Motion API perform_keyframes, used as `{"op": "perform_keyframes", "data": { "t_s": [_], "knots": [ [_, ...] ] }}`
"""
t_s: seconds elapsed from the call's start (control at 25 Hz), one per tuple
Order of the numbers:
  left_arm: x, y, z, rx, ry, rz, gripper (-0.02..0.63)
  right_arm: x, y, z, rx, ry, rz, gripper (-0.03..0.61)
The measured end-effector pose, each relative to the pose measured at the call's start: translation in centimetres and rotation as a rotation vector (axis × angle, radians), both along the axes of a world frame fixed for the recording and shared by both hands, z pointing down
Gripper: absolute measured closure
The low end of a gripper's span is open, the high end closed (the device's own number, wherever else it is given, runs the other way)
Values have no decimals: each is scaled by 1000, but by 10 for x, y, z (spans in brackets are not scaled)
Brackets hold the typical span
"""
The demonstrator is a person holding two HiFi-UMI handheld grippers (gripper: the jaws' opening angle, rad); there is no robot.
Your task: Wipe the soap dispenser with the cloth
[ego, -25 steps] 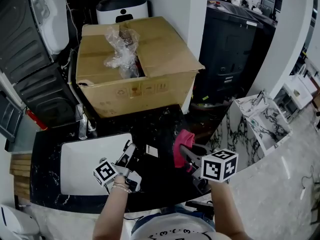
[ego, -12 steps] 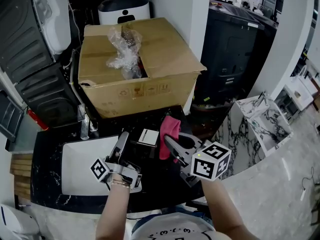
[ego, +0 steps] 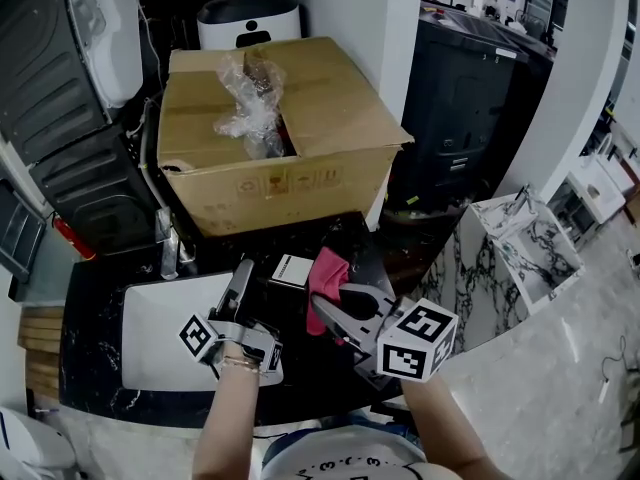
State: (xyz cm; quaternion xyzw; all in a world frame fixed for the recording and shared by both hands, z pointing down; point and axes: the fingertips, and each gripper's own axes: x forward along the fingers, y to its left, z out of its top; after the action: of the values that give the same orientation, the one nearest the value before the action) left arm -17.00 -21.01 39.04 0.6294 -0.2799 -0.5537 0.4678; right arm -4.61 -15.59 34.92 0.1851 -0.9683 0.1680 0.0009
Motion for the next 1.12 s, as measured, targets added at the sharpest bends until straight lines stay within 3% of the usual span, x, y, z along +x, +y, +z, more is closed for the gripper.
{"op": "perform_keyframes", "data": {
  "t_s": [0.16,0.28,0.48,0.6,0.8,0.96,1.12],
  "knots": [
    [-2,1,-7,17,21,-8,492,-1,2,0,2,6,-23,526],
    [-6,1,-14,36,62,-20,492,-7,16,17,-13,77,-90,526],
    [-10,4,-18,48,48,-19,491,-12,21,42,-72,111,-101,526],
    [-12,7,-19,56,67,-17,491,-5,14,42,-64,120,-51,526],
    [-3,12,-27,93,87,23,491,19,-26,-3,9,-42,130,526],
    [4,13,-30,102,105,36,491,13,-41,-26,70,-61,115,526],
    [-1,13,-31,98,114,21,491,5,-39,-8,42,8,63,526]
  ]
}}
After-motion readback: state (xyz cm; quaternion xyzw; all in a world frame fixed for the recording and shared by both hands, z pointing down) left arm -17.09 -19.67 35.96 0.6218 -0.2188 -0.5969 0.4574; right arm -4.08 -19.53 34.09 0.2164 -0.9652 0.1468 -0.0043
